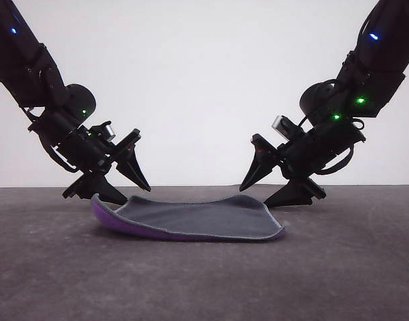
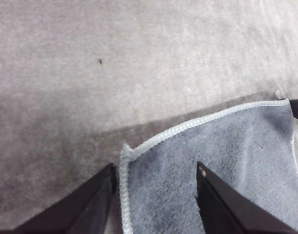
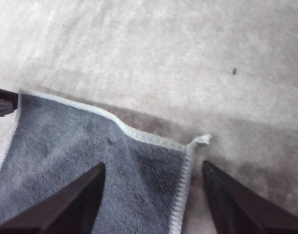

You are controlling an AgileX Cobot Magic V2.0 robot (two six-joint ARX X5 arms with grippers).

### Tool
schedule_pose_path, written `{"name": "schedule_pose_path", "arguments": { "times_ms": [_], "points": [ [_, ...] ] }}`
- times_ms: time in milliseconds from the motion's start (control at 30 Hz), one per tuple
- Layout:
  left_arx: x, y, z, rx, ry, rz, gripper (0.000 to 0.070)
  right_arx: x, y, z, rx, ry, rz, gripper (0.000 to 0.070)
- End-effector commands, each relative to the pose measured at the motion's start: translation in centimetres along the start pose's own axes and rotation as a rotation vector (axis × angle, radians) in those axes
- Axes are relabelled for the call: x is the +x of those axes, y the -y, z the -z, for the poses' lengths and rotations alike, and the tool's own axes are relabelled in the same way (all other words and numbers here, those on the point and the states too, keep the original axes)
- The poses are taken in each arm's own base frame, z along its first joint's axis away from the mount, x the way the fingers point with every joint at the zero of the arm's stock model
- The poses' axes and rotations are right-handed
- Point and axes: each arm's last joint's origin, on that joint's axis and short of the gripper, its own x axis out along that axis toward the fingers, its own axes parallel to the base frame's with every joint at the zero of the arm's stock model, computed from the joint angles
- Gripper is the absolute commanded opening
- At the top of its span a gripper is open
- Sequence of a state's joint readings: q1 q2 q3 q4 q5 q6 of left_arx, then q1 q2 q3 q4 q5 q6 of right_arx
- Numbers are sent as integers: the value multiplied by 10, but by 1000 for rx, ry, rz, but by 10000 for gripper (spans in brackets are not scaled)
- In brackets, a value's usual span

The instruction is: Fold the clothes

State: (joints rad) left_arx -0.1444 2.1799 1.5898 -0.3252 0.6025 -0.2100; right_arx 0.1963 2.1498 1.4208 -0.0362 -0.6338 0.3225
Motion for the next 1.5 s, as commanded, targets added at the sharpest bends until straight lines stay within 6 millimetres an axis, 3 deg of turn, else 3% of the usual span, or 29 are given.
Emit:
{"name": "schedule_pose_path", "arguments": {
  "times_ms": [0,500,600,700,733,1033,1267,1467],
  "points": [
    [7,-3,-2,7,-5,13,308,8,3,1,12,-16,-7,373],
    [7,-2,-1,7,-14,52,308,11,-2,4,8,-40,-49,352],
    [7,-2,-1,7,-14,52,268,11,-2,4,7,-39,-49,198],
    [7,-2,-1,5,-16,52,35,11,-2,4,2,-37,-47,20],
    [7,-2,-1,6,-16,52,10,11,-2,3,1,-36,-47,6],
    [5,-3,2,-15,-55,106,0,9,-2,4,-8,-65,-132,2],
    [-6,-10,5,-84,-116,239,0,-1,4,8,67,-166,-309,2],
    [-18,-15,11,-115,-197,251,0,-6,4,15,97,-236,-371,3]
  ]
}}
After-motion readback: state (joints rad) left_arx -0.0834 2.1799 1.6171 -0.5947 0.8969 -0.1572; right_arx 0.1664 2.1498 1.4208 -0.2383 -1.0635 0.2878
